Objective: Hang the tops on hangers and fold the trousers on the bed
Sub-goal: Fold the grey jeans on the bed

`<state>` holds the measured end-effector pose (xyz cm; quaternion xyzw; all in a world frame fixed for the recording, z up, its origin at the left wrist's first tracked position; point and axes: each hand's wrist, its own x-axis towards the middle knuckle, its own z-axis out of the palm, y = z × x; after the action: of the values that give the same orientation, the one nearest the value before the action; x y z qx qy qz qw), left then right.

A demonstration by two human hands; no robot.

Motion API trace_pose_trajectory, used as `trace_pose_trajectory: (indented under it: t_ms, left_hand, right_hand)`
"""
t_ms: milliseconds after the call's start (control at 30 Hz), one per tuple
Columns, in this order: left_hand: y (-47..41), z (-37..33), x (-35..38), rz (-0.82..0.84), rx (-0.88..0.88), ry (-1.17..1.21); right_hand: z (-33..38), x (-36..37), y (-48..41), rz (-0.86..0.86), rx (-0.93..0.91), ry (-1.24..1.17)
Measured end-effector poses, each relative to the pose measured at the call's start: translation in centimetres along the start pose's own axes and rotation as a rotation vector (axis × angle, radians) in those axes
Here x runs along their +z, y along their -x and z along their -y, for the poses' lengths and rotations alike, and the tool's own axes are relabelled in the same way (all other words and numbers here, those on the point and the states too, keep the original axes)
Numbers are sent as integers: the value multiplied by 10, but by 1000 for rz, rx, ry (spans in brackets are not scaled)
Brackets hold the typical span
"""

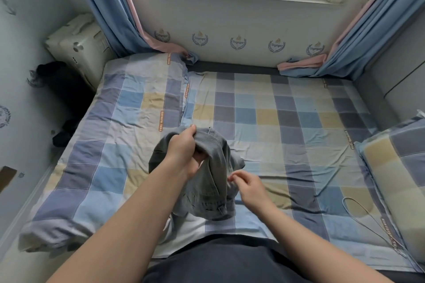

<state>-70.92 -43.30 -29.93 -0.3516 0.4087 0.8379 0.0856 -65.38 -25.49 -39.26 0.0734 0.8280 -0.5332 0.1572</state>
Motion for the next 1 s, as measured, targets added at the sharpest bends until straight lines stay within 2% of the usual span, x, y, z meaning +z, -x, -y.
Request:
trace_pose_trajectory:
  t_ms: [67,167,200,333,500,567,667,767,867,900,1000]
  left_hand:
    - [1,0,-3,-11,-14,50]
    - [5,4,-1,8,-61,114]
    - [7,6,2,21,-80,116]
    - [10,9,10,72,-103,115]
    - [-9,1,-15,70,-15,48]
    - [-8,3,-23,145,40,-107]
    - [-2,15,-28,277,88,-463]
    - [14,33,-27,499,65,-810]
    - [20,57,-26,676,168,-922]
    - [18,64,-26,659,262,-945]
    - [1,68,-35,367,505,-1009]
  right_hand:
    - [11,-12,-1,17,-15,-77]
    - [25,-11,5,238,18,-109]
    - [27,-3,7,254,23,-68]
    - [14,23,-6,26,36,194]
    - [9,-24,-24,-43,92,324]
    - [22,-44,-31,-63,171,173]
    - [53,-58,-39,-44,318,-171]
    - [83,-55,-41,-31,391,-456]
    - [107,-46,-36,-3,411,-664]
    - [113,-44,-34,13,408,-721]
    - [124,-51,-32,35,387,-901]
